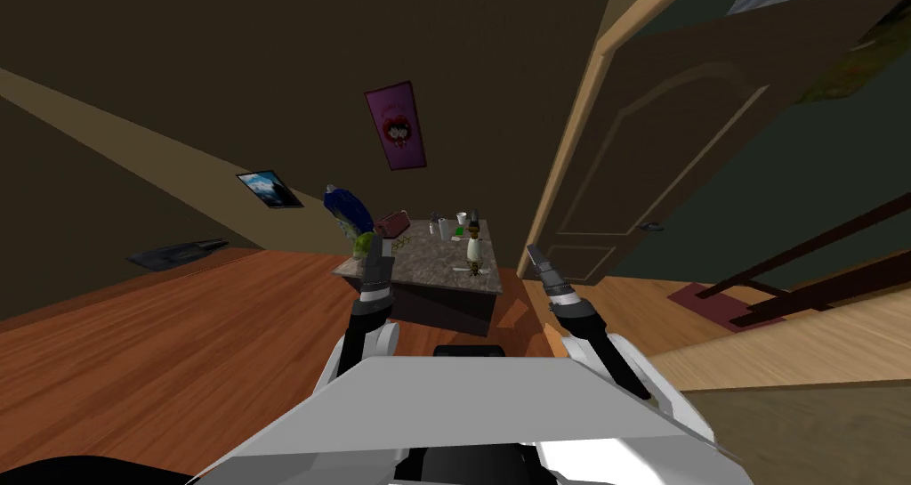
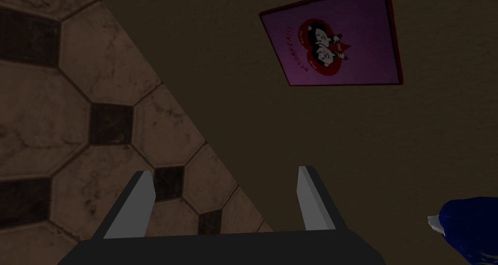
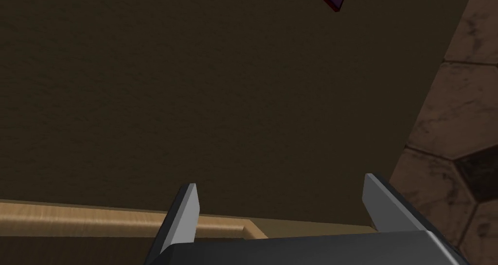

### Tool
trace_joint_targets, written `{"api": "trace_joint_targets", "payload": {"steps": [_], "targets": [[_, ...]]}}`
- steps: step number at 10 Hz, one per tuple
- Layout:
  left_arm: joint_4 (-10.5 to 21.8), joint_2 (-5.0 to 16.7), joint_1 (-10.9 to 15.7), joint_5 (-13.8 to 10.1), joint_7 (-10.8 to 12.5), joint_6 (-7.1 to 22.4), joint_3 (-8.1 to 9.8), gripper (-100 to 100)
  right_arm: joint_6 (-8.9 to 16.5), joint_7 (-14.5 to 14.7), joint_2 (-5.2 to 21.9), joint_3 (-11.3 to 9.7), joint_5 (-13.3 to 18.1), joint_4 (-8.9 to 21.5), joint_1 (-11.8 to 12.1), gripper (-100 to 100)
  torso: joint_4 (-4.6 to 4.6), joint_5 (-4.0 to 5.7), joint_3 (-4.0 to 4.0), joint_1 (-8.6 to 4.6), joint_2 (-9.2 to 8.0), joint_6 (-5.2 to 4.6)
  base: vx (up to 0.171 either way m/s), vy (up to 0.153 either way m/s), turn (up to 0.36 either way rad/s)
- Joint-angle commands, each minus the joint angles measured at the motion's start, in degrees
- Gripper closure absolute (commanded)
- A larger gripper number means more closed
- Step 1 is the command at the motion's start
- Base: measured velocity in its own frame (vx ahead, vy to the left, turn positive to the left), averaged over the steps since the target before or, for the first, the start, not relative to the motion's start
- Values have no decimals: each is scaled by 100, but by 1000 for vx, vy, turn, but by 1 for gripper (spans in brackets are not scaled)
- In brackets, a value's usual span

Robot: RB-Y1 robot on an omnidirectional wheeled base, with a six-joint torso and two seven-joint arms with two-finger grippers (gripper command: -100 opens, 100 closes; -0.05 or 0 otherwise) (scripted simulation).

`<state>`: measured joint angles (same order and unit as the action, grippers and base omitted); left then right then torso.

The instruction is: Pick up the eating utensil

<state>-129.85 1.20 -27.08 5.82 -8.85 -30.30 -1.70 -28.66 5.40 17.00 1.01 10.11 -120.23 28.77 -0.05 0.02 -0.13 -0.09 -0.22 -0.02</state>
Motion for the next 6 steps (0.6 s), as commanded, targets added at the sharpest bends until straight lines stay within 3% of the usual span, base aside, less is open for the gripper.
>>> {"api": "trace_joint_targets", "payload": {"steps": [1,6], "targets": [[0,0,0,0,0,0,0,0,-183,46,286,-59,137,221,42,-100,0,0,0,0,0,0,-71,-16,135],[0,0,1,0,0,0,0,0,-528,106,992,-141,379,638,125,-100,-1,1,-2,-2,-5,2,-66,-16,119]]}}
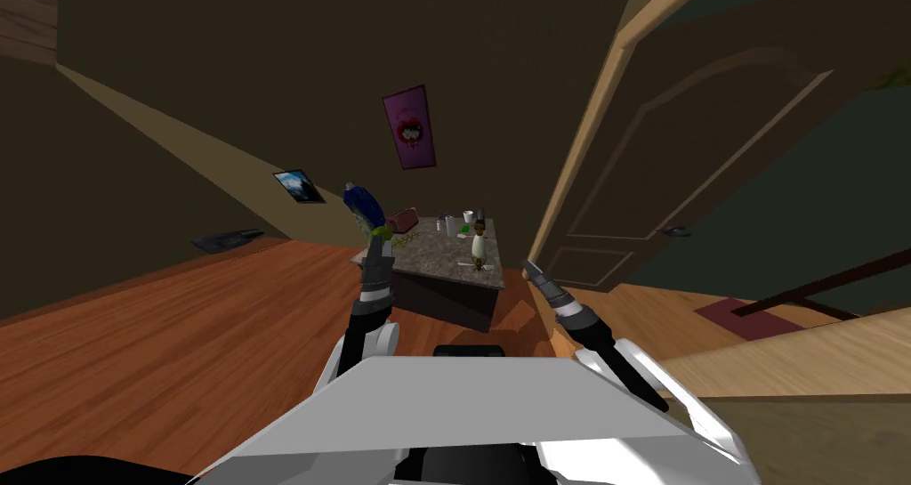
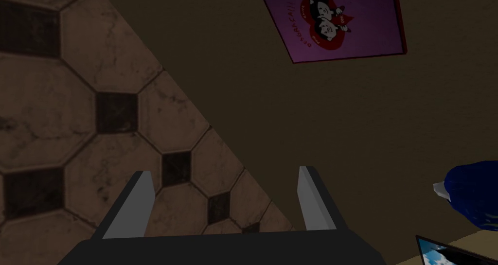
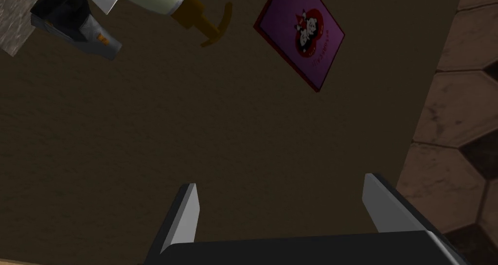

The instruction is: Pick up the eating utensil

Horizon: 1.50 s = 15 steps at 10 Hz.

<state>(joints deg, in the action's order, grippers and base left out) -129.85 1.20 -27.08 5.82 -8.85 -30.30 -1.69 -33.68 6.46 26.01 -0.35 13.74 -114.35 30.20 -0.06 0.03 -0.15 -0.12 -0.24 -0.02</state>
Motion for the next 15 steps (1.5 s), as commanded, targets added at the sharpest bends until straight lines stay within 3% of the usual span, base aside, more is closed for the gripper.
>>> {"api": "trace_joint_targets", "payload": {"steps": [1,2,7,8,9,10,15], "targets": [[0,0,0,0,0,0,0,0,-206,32,286,-48,144,268,27,-100,0,0,0,0,0,0,-81,-1,179],[0,0,1,0,0,0,0,0,-206,32,415,-48,144,268,27,-100,0,0,-2,4,-4,2,-71,-4,90],[0,0,0,0,0,0,0,0,-741,129,1251,-179,540,928,175,-100,0,0,0,0,0,-1,-77,-9,148],[0,0,0,0,0,0,0,0,-741,129,1405,-179,540,928,175,-100,0,-1,0,3,0,2,-58,-4,91],[0,0,-1,0,0,0,0,0,-907,159,1591,-223,671,1143,231,-100,0,-1,2,2,4,-1,-73,4,214],[0,0,0,0,0,0,0,0,-907,159,1738,-223,671,1143,231,-100,0,0,1,4,1,2,-70,5,80],[0,0,-1,0,0,0,0,0,-1323,240,2608,-353,1046,1746,418,-100,1,-2,4,6,8,-2,-58,13,137]]}}
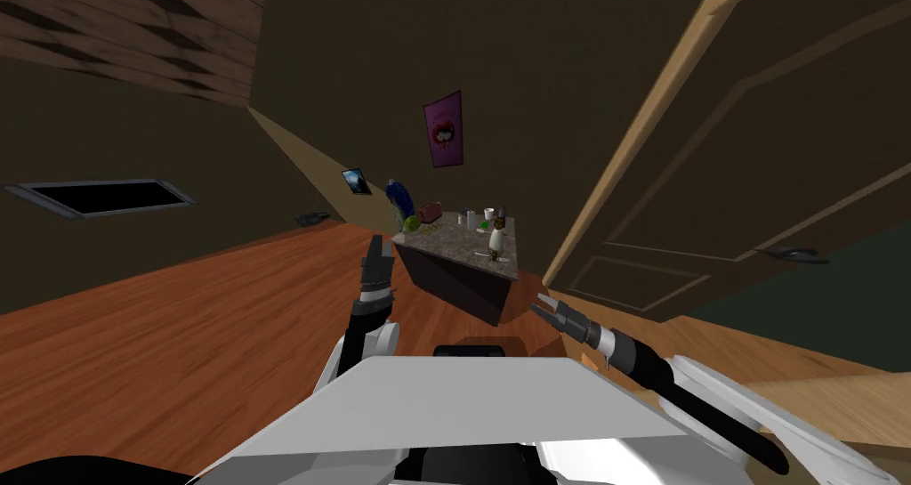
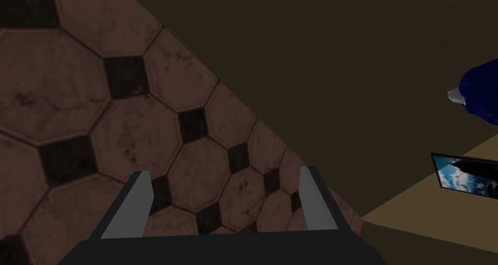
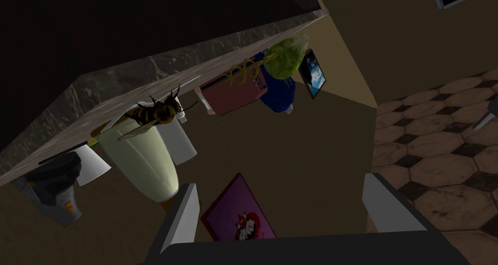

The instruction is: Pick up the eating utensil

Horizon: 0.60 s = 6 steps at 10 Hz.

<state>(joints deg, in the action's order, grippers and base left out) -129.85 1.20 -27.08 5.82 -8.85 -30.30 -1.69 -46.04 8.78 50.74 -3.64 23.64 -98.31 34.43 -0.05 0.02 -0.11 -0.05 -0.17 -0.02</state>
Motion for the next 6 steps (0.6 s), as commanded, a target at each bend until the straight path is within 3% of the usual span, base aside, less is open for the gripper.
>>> {"api": "trace_joint_targets", "payload": {"steps": [1,6], "targets": [[0,0,0,0,0,0,0,0,-88,8,239,-23,55,142,-5,-100,0,0,0,0,0,0,-42,14,86],[0,0,-1,0,0,0,1,0,-329,63,1052,-138,382,656,214,-100,2,0,7,1,14,-3,-23,23,135]]}}
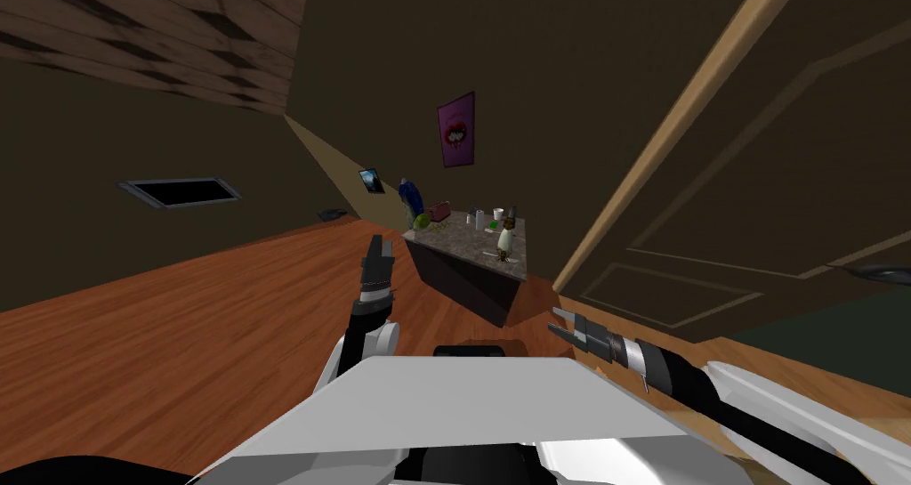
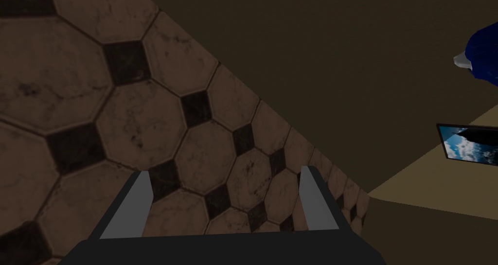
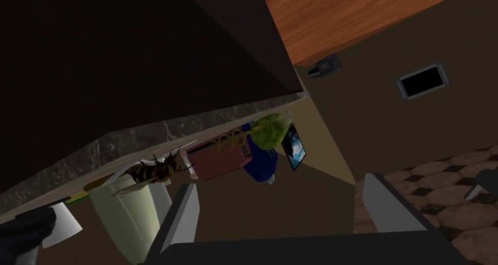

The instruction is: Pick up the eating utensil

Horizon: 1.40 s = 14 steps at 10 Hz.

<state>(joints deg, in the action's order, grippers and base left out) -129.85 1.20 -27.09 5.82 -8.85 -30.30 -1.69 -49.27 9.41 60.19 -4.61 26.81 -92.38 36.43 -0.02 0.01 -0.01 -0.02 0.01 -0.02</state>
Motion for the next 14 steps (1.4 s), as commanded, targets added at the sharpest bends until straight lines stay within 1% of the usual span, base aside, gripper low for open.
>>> {"api": "trace_joint_targets", "payload": {"steps": [1,2,3,4,5,6,7,8,9,10,12,13,14], "targets": [[0,0,0,0,0,0,0,0,-7,-1,189,-42,65,63,14,-100,0,0,0,0,0,0,-2,21,77],[0,0,-1,0,0,0,0,0,-42,11,410,-76,161,212,94,-100,0,0,2,0,3,-3,6,30,171],[0,0,0,0,0,0,0,0,-42,11,465,-76,161,212,94,-100,1,0,4,2,7,1,9,24,88],[0,0,-1,0,0,0,0,0,-55,19,687,-107,249,348,175,-100,2,0,4,1,8,-3,23,35,144],[0,0,-1,0,0,0,0,0,-55,19,729,-107,249,348,175,-100,3,0,7,4,13,0,24,27,65],[0,0,-1,0,0,0,1,0,-46,23,934,-135,330,473,260,-100,3,0,8,2,13,-3,37,35,124],[0,0,-1,0,0,0,0,0,-46,23,981,-135,330,473,260,-100,4,-1,10,5,18,-1,35,28,96],[0,0,-1,0,0,0,0,0,-17,25,1218,-161,404,585,346,-100,4,0,11,3,18,-2,52,42,163],[0,0,-1,0,0,0,0,0,30,24,1376,-184,472,686,434,-100,5,-1,14,7,24,0,108,49,219],[0,0,-1,0,0,0,0,0,30,24,1456,-184,472,686,434,-100,9,-2,23,10,41,1,84,33,62],[0,0,-1,0,0,0,0,0,168,16,1843,-223,592,855,613,-100,9,-1,22,8,38,0,102,47,182],[0,0,-2,0,0,0,0,0,168,16,1894,-223,592,855,613,-100,11,-2,29,13,50,2,94,35,58],[-1,0,-2,0,0,0,1,0,252,9,2093,-240,644,925,703,-100,10,-2,26,9,43,-4,77,30,100]]}}
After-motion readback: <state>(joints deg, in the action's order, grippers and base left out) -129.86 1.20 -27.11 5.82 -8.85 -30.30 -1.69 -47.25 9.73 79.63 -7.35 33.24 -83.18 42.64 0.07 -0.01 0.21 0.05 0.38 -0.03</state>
